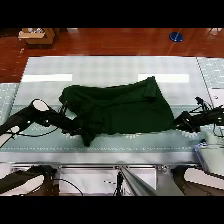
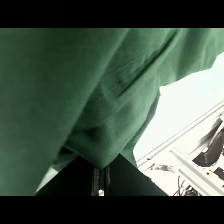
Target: Fold the shirts.
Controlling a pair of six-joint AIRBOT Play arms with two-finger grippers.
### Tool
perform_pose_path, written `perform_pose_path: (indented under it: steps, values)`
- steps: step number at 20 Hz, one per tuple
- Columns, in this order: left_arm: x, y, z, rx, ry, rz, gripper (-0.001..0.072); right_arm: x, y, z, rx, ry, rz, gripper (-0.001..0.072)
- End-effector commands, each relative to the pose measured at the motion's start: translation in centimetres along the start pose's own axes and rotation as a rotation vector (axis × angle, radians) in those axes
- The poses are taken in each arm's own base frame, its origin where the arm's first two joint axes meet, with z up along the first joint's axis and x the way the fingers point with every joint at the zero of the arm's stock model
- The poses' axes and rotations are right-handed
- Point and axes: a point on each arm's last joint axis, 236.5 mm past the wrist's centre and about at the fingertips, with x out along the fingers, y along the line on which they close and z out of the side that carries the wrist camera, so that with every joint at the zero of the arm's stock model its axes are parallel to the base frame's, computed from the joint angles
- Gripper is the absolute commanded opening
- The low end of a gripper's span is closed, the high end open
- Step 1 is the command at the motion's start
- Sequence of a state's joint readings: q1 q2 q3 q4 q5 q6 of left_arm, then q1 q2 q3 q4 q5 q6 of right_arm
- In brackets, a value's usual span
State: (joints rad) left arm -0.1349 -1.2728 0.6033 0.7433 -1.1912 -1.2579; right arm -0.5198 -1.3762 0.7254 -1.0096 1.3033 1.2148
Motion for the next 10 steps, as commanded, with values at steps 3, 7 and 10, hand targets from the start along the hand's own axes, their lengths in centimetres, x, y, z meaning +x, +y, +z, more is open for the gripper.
perform_pose_path:
  steps: [3,7,10]
  values:
    - [-0.5,-1.1,1.0,0.036,-0.028,-0.027,0.0035,3.9,1.4,0.0,-0.033,0.044,-0.025,0.0120]
    - [-4.7,-4.6,4.4,0.164,-0.153,-0.042,0.0033,0.2,5.5,2.3,-0.162,-0.042,0.051,0.0028]
    - [-13.5,-11.0,7.4,0.342,-0.390,-0.053,0.0033,-8.0,12.4,4.8,-0.344,-0.260,0.103,0.0027]
